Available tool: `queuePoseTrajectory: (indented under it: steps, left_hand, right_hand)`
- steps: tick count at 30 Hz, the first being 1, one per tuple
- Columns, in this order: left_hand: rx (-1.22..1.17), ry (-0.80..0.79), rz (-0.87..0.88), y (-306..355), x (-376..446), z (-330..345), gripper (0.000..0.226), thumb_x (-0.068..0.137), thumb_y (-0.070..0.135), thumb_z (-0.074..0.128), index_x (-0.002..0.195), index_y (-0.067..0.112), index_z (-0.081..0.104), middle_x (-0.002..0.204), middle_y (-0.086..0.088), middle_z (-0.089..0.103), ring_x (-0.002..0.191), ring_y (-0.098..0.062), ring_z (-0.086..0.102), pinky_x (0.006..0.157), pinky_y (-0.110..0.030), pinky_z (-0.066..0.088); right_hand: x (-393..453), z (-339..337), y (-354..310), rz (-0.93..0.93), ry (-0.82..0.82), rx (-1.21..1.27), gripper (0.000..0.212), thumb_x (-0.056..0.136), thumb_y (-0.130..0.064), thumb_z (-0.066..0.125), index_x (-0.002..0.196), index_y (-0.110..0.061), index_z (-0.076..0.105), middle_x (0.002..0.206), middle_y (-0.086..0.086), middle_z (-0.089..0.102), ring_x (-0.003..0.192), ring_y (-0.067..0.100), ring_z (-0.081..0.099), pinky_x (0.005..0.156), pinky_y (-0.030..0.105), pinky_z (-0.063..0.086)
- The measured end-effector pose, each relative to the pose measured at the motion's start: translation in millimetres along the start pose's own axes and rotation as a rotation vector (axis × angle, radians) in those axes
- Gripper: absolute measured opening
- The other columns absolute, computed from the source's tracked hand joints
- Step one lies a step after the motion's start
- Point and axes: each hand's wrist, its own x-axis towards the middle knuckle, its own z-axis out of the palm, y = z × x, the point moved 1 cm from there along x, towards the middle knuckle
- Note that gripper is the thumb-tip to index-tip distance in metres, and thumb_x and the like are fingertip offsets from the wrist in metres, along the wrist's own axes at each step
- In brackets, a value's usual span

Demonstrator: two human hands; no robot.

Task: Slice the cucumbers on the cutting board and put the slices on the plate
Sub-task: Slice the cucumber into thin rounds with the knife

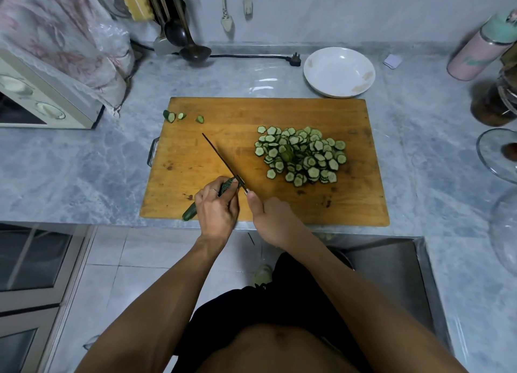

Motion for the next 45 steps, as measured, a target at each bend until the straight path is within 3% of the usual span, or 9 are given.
queuePoseTrajectory:
  steps: [4,8,13,20,27,33,37,45]
  left_hand:
    - [0.009,-0.016,-0.029,-1,0,0,0.023,0.086,0.012,0.062,0.103,0.018,0.076,0.114,-0.006,0.067,0.098,-0.028,0.057,0.079,-0.035,0.033]
    - [-0.026,-0.028,-0.020,-3,1,0,0.024,0.090,0.014,0.060,0.107,0.018,0.076,0.114,-0.006,0.068,0.097,-0.029,0.060,0.080,-0.038,0.041]
    - [-0.076,-0.070,-0.016,-8,2,1,0.025,0.089,0.015,0.060,0.109,0.016,0.075,0.116,-0.007,0.069,0.102,-0.030,0.064,0.084,-0.042,0.046]
    - [-0.052,-0.086,-0.015,-5,2,-2,0.030,0.091,0.021,0.051,0.110,0.017,0.075,0.118,-0.006,0.068,0.105,-0.031,0.061,0.084,-0.041,0.045]
    - [-0.021,-0.066,-0.027,0,2,-3,0.027,0.086,0.018,0.054,0.100,0.016,0.076,0.116,-0.006,0.068,0.101,-0.031,0.061,0.081,-0.040,0.041]
    - [-0.022,-0.036,-0.012,0,-1,-3,0.025,0.087,0.016,0.053,0.095,0.012,0.076,0.116,-0.010,0.068,0.101,-0.033,0.061,0.082,-0.040,0.040]
    - [-0.035,-0.017,-0.006,2,-2,-2,0.023,0.088,0.013,0.056,0.097,0.012,0.077,0.115,-0.009,0.068,0.100,-0.033,0.061,0.083,-0.040,0.040]
    - [-0.056,-0.026,-0.007,-4,-1,5,0.019,0.086,0.008,0.060,0.097,0.010,0.076,0.114,-0.010,0.068,0.098,-0.034,0.061,0.081,-0.043,0.044]
  right_hand:
    - [3,5,2,-0.026,0.021,-0.016,0.069,0.104,-0.054,0.015,0.073,-0.008,0.056,0.078,0.010,0.055,0.078,0.024,0.050,0.073,0.028,0.032]
    - [1,-5,3,-0.059,0.026,0.005,0.067,0.106,-0.050,0.016,0.061,-0.012,0.049,0.066,0.005,0.052,0.074,0.024,0.053,0.070,0.029,0.033]
    - [-1,-23,12,-0.021,0.048,0.093,0.067,0.103,-0.055,0.019,0.059,-0.013,0.047,0.059,0.004,0.051,0.058,0.020,0.052,0.066,0.036,0.046]
    - [-16,-25,11,-0.105,0.007,-0.007,0.064,0.106,-0.049,0.019,0.057,-0.015,0.042,0.060,0.002,0.047,0.058,0.013,0.045,0.058,0.033,0.026]
    - [-25,-14,8,-0.141,0.004,-0.004,0.064,0.105,-0.051,0.020,0.064,-0.012,0.049,0.077,0.012,0.056,0.078,0.025,0.051,0.069,0.029,0.030]
    - [-27,-13,5,-0.142,-0.017,-0.019,0.065,0.105,-0.052,0.019,0.063,-0.011,0.049,0.067,0.006,0.051,0.071,0.023,0.050,0.067,0.029,0.030]
    - [-23,-15,4,-0.094,-0.029,0.036,0.066,0.104,-0.053,0.020,0.059,-0.014,0.046,0.062,0.004,0.049,0.059,0.012,0.047,0.058,0.031,0.030]
    - [-14,-8,4,-0.078,-0.005,0.023,0.066,0.104,-0.055,0.019,0.061,-0.014,0.047,0.064,0.005,0.051,0.063,0.018,0.051,0.057,0.030,0.032]
